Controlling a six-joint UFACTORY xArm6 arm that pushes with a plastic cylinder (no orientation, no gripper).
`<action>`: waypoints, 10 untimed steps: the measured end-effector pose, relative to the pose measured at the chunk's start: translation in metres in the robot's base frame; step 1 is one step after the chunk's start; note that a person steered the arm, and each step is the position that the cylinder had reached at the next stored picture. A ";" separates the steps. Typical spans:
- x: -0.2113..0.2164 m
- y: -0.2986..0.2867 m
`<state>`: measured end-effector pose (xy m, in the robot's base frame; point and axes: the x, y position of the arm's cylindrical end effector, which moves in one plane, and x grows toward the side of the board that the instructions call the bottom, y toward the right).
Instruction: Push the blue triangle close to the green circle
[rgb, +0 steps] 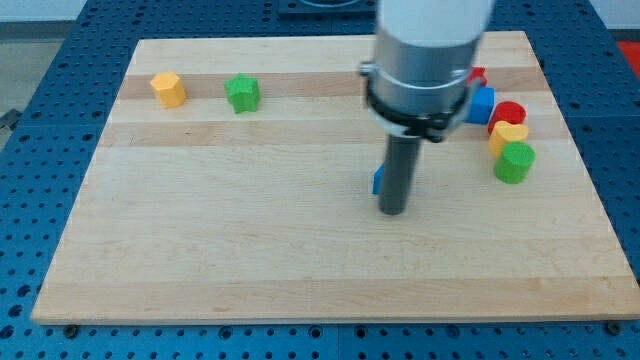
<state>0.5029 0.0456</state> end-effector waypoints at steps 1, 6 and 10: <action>-0.005 -0.046; -0.026 0.092; -0.013 0.089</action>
<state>0.4899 0.1347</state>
